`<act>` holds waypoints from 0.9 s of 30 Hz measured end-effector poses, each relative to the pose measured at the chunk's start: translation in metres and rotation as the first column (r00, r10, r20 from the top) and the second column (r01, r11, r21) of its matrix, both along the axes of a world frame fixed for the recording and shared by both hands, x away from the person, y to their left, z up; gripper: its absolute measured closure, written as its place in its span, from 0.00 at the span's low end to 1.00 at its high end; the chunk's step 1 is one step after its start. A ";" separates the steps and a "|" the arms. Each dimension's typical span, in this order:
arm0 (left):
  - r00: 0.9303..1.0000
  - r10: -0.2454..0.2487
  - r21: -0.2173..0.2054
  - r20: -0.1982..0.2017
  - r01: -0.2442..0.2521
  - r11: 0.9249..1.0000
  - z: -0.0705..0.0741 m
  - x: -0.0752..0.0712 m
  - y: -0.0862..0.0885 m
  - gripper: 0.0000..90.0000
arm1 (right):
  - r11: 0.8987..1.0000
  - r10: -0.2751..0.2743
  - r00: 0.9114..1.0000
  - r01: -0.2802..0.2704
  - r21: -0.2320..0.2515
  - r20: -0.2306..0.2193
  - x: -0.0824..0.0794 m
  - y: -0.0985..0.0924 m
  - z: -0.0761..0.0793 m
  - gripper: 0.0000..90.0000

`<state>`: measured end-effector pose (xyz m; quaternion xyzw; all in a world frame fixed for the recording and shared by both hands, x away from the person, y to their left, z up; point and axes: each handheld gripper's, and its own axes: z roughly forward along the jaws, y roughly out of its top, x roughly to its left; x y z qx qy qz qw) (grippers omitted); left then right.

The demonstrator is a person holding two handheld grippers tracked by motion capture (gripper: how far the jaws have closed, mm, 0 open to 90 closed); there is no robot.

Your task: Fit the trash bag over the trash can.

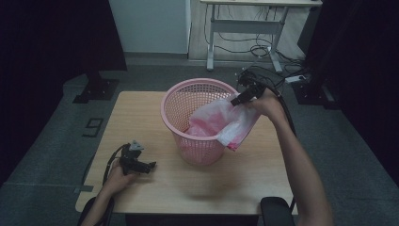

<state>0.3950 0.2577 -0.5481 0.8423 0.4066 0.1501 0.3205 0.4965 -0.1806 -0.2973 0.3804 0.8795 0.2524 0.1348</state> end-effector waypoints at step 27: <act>1.000 0.000 0.001 -0.001 0.000 1.000 0.000 0.000 0.000 0.00 | 0.991 -0.131 0.991 0.131 0.008 0.008 0.044 0.045 0.004 0.78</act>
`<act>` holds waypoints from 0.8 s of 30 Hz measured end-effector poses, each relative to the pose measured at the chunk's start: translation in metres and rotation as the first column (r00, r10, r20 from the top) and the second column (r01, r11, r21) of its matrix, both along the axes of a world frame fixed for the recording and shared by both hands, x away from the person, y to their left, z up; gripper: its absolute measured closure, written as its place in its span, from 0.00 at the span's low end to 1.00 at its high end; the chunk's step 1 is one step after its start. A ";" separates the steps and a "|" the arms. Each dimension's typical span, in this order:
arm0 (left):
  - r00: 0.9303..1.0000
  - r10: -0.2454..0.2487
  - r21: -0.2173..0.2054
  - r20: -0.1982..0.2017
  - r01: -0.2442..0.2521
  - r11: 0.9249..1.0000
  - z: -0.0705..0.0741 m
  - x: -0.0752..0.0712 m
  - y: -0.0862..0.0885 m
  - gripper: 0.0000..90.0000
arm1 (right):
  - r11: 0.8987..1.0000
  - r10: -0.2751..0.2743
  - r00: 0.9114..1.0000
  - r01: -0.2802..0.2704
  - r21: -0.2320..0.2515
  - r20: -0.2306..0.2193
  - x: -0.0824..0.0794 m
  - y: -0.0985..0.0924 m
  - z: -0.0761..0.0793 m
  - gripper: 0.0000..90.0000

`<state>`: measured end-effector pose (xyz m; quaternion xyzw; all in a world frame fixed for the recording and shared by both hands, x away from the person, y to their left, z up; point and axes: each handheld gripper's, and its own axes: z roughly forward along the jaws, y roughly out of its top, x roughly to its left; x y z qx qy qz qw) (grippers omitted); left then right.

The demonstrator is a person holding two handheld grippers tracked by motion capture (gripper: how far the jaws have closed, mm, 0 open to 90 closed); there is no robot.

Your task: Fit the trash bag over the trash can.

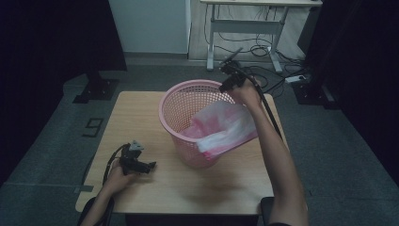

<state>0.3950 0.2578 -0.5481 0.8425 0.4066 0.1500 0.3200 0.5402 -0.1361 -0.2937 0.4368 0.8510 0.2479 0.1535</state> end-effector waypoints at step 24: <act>0.998 -0.059 0.024 -0.027 0.060 0.998 0.003 0.001 0.007 0.00 | 0.996 0.093 0.993 -0.094 0.007 0.074 0.015 0.025 0.000 0.76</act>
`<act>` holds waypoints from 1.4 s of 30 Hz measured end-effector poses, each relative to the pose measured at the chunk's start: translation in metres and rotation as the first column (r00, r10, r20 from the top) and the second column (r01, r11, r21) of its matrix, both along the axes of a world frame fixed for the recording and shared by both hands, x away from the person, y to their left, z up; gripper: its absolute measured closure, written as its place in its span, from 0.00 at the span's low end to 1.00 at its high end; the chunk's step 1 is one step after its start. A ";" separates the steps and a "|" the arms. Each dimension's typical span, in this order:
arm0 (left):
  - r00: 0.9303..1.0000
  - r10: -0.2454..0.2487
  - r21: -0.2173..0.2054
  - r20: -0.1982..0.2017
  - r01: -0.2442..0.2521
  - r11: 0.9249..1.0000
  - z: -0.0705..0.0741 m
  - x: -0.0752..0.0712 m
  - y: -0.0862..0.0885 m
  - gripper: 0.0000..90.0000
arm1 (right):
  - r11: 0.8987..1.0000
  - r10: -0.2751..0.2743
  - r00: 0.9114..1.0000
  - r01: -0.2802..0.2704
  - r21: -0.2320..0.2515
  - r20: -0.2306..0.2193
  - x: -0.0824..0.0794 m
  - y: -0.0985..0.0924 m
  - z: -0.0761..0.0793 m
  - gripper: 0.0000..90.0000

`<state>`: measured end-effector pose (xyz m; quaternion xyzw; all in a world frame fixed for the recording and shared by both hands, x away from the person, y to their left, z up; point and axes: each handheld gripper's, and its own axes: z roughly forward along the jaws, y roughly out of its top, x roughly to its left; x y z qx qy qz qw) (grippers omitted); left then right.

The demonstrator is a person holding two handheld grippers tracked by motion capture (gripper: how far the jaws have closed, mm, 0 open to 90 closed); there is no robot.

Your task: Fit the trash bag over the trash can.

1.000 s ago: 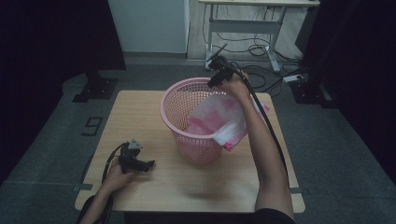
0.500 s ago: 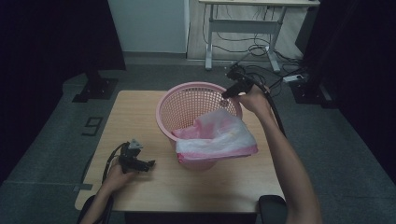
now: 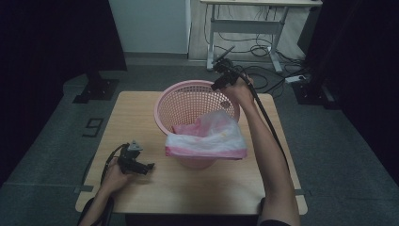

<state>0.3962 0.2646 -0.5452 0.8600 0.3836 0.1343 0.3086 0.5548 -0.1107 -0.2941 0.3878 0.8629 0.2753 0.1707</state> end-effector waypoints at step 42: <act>0.904 -0.412 0.002 0.118 0.414 0.910 0.255 -0.009 -0.040 0.16 | 0.880 0.423 0.902 -0.432 0.198 0.089 -0.153 -0.018 0.018 0.39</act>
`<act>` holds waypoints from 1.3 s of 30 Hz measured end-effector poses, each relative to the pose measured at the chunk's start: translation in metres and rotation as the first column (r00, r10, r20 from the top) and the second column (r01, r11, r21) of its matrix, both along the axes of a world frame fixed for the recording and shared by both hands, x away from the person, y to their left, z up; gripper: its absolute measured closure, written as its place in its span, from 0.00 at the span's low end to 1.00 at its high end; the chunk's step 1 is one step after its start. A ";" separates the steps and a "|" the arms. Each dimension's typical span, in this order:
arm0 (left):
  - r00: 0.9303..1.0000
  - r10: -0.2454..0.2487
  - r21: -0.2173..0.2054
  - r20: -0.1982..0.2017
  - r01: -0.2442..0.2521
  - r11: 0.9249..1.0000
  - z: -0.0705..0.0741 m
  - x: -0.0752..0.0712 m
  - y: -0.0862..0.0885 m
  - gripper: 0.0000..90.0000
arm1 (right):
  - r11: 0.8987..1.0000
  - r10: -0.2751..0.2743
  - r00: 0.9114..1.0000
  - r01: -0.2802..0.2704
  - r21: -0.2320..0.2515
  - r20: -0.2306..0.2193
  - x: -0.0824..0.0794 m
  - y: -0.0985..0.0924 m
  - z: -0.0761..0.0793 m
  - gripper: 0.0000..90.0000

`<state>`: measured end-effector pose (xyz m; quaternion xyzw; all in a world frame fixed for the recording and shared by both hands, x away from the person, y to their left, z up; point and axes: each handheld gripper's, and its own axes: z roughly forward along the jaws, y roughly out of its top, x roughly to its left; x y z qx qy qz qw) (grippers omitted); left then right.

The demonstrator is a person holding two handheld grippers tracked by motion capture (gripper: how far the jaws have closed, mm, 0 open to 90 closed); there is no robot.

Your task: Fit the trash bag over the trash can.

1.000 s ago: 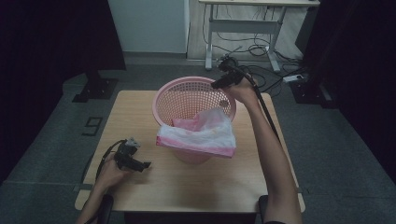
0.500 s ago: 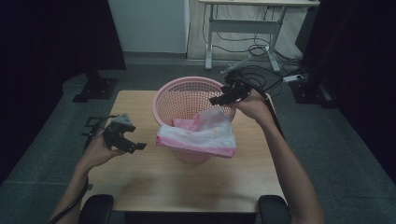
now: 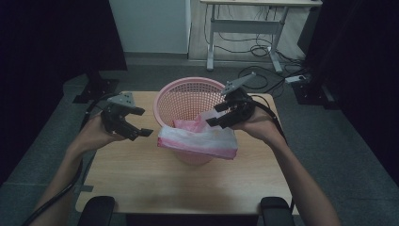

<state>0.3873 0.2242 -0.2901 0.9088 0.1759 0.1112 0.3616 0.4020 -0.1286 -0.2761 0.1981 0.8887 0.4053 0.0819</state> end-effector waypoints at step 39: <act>0.986 -0.148 -0.015 -0.082 0.148 0.989 -0.005 0.031 -0.072 0.74 | 0.993 0.108 0.994 -0.109 -0.038 -0.032 -0.007 0.024 0.017 0.62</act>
